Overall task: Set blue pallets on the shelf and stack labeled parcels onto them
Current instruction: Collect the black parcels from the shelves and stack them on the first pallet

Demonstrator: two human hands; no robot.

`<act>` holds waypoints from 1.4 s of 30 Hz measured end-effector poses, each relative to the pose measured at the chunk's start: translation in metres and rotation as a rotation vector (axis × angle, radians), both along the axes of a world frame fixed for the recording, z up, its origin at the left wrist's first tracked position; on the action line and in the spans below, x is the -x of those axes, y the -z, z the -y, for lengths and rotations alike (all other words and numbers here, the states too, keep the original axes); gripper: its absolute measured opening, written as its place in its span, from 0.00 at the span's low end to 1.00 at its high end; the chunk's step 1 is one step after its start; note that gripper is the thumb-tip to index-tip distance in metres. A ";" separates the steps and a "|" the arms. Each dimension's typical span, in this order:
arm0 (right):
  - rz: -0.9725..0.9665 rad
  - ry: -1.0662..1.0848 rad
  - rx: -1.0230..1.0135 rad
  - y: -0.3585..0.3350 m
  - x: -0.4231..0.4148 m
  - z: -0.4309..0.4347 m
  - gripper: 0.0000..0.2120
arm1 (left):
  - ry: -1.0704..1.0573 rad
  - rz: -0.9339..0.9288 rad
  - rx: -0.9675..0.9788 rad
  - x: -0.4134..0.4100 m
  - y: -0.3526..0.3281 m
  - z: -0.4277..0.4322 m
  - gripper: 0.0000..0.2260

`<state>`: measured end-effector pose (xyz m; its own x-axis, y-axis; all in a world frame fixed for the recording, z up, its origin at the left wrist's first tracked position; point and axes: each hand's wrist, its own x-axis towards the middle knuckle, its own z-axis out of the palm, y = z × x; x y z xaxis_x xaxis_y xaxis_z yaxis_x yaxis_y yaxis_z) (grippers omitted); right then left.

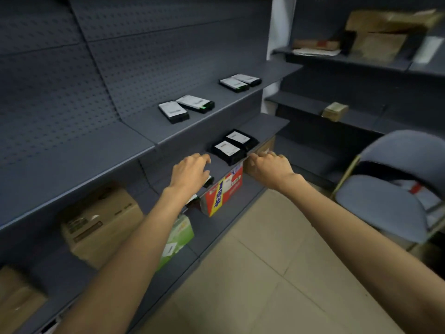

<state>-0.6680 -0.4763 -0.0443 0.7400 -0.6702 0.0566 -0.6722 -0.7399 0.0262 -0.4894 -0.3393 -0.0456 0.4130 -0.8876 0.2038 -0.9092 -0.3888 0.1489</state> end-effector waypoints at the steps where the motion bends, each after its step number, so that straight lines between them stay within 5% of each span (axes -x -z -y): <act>1: 0.001 0.015 -0.011 0.004 0.008 0.012 0.17 | 0.018 -0.002 -0.006 0.007 0.003 0.016 0.13; 25: -0.137 0.100 -0.114 0.063 -0.035 0.410 0.21 | 0.231 -0.080 -0.133 -0.029 0.070 0.460 0.14; 42: -0.275 -0.410 -0.182 0.165 -0.123 0.648 0.20 | -0.348 -0.367 -0.249 -0.047 0.185 0.608 0.16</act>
<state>-0.5448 -1.1239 -0.2090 0.9148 -0.3030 -0.2670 -0.3125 -0.9499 0.0074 -0.4425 -0.9469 -0.2307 0.6947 -0.6891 -0.2064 -0.6267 -0.7206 0.2965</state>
